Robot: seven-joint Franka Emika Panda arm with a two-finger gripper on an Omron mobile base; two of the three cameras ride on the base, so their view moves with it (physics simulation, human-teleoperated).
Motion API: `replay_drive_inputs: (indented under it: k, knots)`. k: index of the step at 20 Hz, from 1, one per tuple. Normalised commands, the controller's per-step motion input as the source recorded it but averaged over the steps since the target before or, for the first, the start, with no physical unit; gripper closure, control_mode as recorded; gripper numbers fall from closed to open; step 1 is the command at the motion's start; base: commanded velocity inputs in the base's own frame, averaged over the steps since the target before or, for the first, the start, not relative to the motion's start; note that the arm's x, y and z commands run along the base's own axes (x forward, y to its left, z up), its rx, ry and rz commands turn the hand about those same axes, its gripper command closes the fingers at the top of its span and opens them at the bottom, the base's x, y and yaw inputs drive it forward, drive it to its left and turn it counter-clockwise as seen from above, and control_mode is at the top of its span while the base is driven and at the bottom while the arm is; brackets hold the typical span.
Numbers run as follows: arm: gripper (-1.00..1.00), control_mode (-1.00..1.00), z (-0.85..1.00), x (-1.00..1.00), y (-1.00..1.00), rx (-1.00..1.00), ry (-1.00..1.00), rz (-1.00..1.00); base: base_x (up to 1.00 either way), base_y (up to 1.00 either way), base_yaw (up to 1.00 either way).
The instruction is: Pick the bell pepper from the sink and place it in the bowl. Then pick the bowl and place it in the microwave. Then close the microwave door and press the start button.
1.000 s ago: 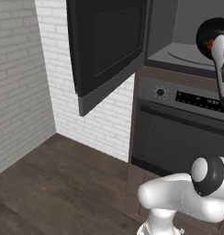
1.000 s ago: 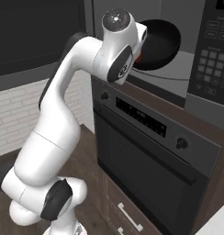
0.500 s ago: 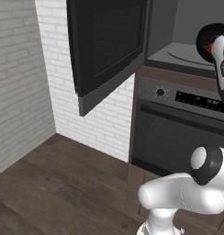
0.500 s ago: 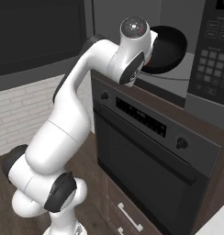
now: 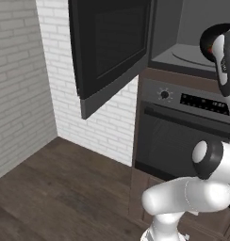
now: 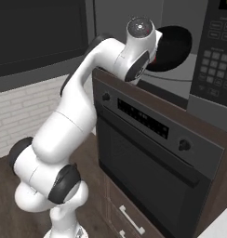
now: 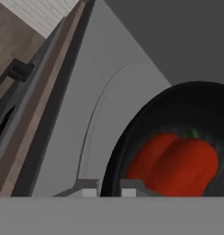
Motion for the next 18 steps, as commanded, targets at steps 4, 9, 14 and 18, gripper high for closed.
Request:
replay_drive_inputs:
  k: [4, 9, 14, 18]
  knots:
    - [-1.0, -1.0, -0.17, 0.32, 0.0, 0.0, -0.04, 0.0, 0.0, 0.0, 0.0]
    - [-1.0, -1.0, -0.08, 0.24, 0.0, -0.02, -0.23, 0.04, 0.0, 0.0, 0.0]
    - [-1.0, -1.0, -0.05, -0.03, 0.17, -0.08, -0.37, 0.09, 0.0, 0.0, 0.0]
    - [-1.0, -1.0, -0.01, -0.19, 0.42, -0.05, -0.32, 0.13, 0.0, 0.0, 0.0]
